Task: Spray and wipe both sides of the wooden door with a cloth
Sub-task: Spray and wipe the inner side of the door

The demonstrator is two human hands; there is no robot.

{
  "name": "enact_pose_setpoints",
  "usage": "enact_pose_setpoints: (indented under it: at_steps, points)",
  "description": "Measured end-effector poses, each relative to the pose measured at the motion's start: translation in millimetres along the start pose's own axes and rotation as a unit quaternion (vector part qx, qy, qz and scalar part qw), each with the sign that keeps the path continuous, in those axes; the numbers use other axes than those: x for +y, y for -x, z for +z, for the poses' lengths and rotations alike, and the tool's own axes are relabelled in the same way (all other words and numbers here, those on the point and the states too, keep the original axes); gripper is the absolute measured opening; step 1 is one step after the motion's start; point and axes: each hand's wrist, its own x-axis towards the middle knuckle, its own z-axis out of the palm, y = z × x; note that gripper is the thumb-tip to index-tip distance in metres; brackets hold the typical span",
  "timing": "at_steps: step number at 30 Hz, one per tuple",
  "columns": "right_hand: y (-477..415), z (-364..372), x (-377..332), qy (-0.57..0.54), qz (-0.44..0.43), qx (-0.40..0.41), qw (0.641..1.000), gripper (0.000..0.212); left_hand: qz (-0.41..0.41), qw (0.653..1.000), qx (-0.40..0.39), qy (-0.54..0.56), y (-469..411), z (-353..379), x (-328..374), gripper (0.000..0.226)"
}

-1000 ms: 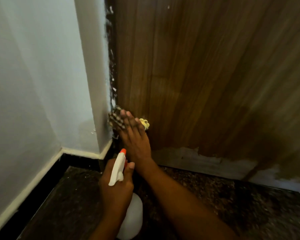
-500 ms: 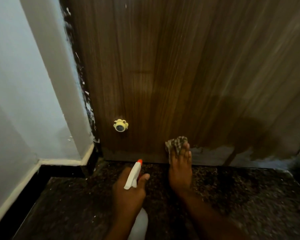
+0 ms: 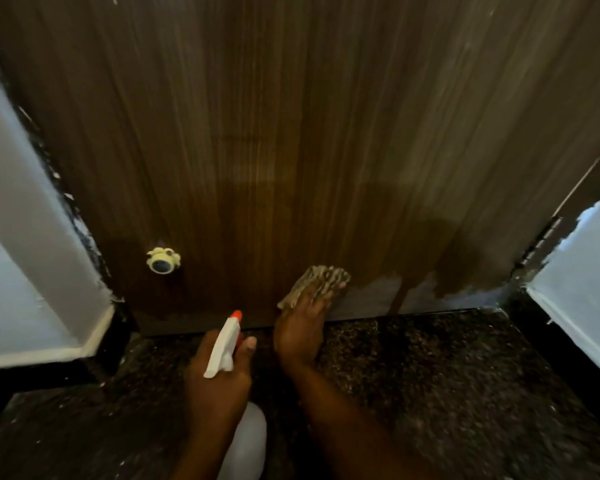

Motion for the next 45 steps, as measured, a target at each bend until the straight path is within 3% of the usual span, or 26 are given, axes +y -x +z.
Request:
enact_pose_setpoints:
  at_steps: [3,5,7,11,14,16,18,21,24,28,30,32,35,39,40,42,45]
  points:
    - [-10,-18,-25,-0.062,0.012,-0.011,0.998,0.069,-0.008,1.000,-0.016,0.008,4,10,2,0.046]
    - [4,-17,-20,-0.019,-0.045,-0.050,0.998,0.066,-0.017,0.999,-0.019,0.021,3,14,0,0.046]
    - [18,-13,-13,-0.004,-0.037,-0.069,0.997,0.064,-0.011,1.000,-0.023,0.011,2,19,-2,0.049]
    - [-12,-8,1,-0.155,0.102,-0.123,0.975,0.062,-0.014,1.000,-0.019,-0.018,1,33,0,0.040]
    - [-47,-25,28,-0.255,0.182,-0.096,0.945,0.063,0.000,0.998,-0.050,-0.036,8,42,7,0.028]
    - [-76,-54,38,-0.256,0.183,-0.032,0.949,0.054,-0.005,0.997,-0.071,-0.032,13,51,13,0.032]
    - [-85,-73,42,-0.197,0.188,-0.001,0.962,0.063,0.016,0.994,-0.106,-0.036,15,59,21,0.030]
    - [-61,-76,51,-0.139,0.133,-0.058,0.980,0.066,0.053,0.985,-0.141,-0.079,20,78,35,0.036]
    - [-55,-84,71,-0.213,0.099,-0.123,0.964,0.068,0.069,0.980,-0.161,-0.092,29,96,49,0.041]
    - [-113,-110,92,-0.191,0.233,-0.043,0.953,0.061,0.058,0.980,-0.177,-0.073,31,102,52,0.031]
    - [-135,-123,103,-0.162,0.253,-0.009,0.954,0.063,0.071,0.979,-0.176,-0.070,30,103,55,0.032]
    - [-128,-128,96,-0.130,0.192,-0.007,0.973,0.062,0.070,0.981,-0.170,-0.062,32,109,61,0.034]
    - [-84,-110,85,-0.104,0.114,-0.091,0.984,0.065,0.069,0.982,-0.164,-0.057,37,127,64,0.032]
    - [-73,-98,101,-0.208,0.191,-0.148,0.948,0.066,0.082,0.976,-0.188,-0.070,44,153,73,0.035]
    - [-85,-103,111,-0.241,0.241,-0.116,0.933,0.061,0.081,0.976,-0.190,-0.073,43,156,74,0.037]
    - [-121,-125,135,-0.186,0.299,-0.098,0.931,0.049,0.089,0.973,-0.196,-0.083,44,157,77,0.039]
    - [-184,-167,183,-0.227,0.383,-0.039,0.895,0.051,0.084,0.972,-0.201,-0.093,44,161,76,0.040]
